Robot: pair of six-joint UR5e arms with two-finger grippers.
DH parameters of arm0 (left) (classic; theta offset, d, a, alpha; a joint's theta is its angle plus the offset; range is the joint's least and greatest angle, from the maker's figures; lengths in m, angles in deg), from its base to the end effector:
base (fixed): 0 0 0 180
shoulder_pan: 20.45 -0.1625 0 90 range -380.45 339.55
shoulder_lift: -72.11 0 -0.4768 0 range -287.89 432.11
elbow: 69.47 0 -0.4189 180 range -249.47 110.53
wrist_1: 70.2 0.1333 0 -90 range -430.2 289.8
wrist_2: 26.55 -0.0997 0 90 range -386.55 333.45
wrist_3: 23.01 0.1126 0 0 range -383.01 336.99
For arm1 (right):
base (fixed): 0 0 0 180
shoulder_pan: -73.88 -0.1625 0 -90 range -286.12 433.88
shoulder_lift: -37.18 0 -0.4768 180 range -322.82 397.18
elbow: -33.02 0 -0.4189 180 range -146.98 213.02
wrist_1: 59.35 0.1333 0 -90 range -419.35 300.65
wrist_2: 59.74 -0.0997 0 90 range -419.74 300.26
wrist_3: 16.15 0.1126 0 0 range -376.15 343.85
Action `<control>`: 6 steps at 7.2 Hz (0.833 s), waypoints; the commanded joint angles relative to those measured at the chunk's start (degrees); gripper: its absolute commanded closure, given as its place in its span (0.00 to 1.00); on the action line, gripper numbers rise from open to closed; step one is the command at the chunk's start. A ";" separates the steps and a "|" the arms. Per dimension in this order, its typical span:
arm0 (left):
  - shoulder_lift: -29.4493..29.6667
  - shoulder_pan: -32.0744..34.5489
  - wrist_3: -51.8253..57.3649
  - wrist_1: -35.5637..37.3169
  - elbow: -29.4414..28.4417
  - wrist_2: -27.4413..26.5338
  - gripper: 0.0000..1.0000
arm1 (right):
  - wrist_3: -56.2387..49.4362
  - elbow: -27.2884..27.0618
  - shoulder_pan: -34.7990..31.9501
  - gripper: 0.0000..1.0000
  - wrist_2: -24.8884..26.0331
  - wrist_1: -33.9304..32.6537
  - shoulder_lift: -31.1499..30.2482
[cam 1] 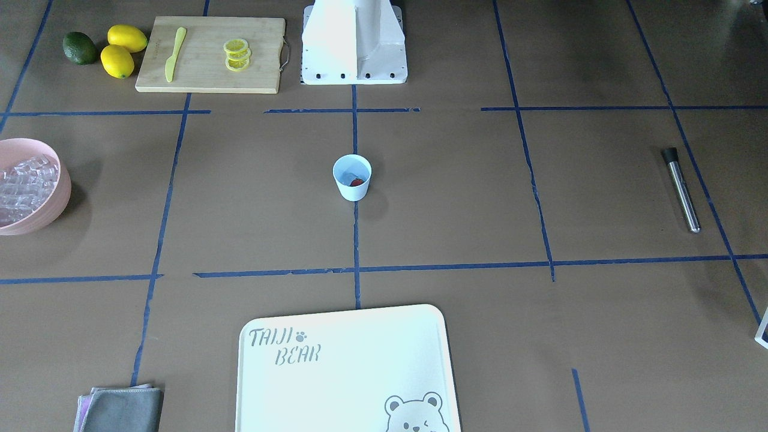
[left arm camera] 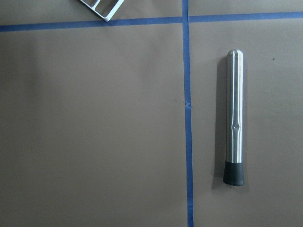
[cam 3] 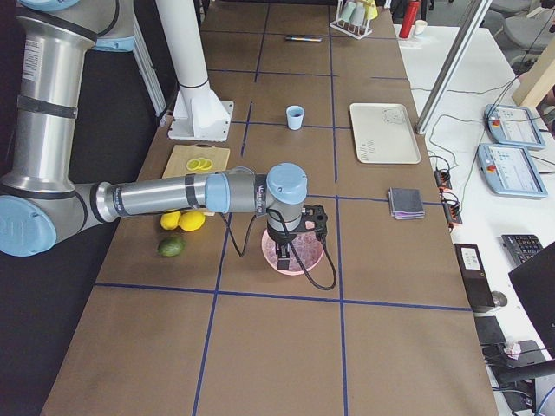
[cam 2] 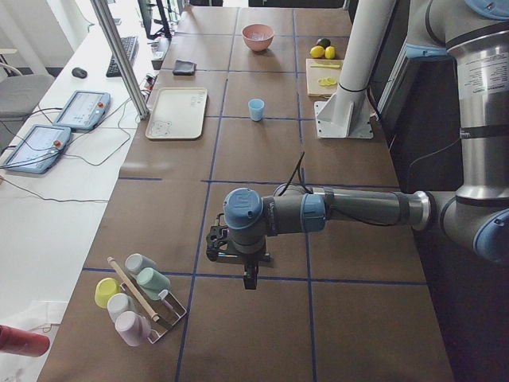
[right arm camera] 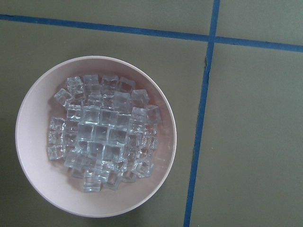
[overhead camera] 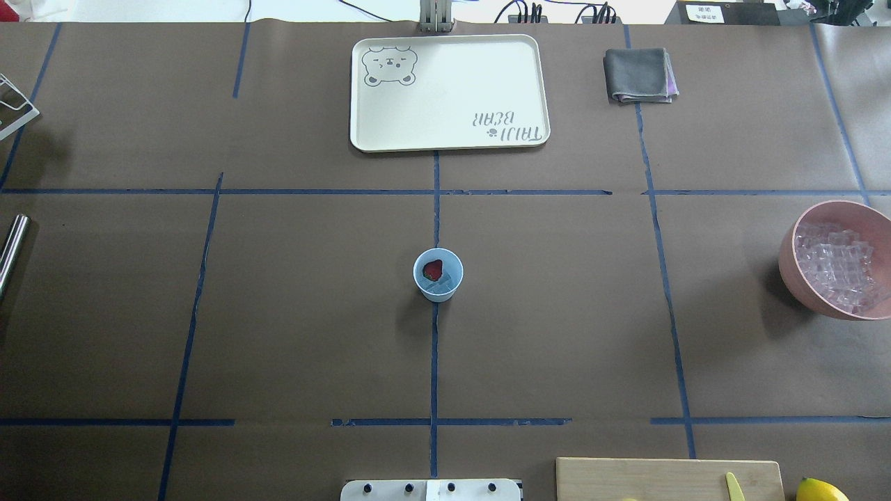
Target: Mash ice and strawberries in cup
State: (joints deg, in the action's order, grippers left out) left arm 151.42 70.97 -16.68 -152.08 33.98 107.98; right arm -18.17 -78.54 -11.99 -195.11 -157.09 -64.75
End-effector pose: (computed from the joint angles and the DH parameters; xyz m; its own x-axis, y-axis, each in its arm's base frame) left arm -0.0648 -0.4203 0.7001 0.7094 0.0271 -0.7043 -0.0539 0.9984 -0.0159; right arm 0.0230 -0.4194 0.6347 0.6960 -0.1091 0.7097 0.0966 0.9936 0.0580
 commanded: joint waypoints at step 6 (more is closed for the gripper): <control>0.49 -0.28 -6.15 -0.65 0.96 0.41 0.00 | -0.09 -0.24 0.00 0.00 3.71 0.00 -0.19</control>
State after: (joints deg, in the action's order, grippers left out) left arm 151.59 70.78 -22.71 -152.38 34.68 110.92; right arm -18.11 -78.66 -11.99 -191.58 -157.09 -64.74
